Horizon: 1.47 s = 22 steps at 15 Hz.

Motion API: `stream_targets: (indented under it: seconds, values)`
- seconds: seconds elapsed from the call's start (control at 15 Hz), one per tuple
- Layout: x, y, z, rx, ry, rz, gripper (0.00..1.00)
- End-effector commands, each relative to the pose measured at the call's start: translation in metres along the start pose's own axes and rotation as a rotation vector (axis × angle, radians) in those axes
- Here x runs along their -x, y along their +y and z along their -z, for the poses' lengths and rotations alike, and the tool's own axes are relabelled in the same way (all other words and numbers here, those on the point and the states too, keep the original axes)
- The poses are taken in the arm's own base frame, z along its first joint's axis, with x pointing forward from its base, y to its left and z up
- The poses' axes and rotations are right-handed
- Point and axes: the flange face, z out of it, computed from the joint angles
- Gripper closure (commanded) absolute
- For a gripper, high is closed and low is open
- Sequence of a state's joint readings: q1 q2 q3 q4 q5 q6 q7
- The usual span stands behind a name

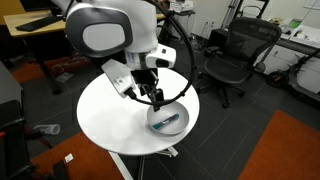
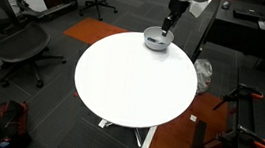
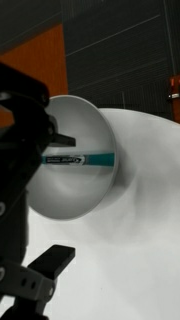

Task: Pick the marker from the bowl and put it on the table

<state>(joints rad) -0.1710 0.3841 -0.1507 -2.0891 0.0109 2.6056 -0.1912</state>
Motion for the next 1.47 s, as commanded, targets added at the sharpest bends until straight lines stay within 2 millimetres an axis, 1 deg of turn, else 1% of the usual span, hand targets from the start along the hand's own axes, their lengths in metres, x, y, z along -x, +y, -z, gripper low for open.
stream_targets:
  seconds: [0.0,0.2,0.47,0.93,1.4]
  values:
    - [-0.016,0.017,-0.006,0.008,0.017,-0.031,0.0]
    - [-0.028,0.033,-0.013,0.007,0.011,-0.046,0.0]
    - [-0.042,0.044,-0.03,0.009,-0.008,-0.052,0.0]
    - [-0.059,0.047,-0.06,-0.009,-0.042,-0.051,0.0]
    - [-0.072,0.044,-0.086,-0.039,-0.099,-0.047,0.0]
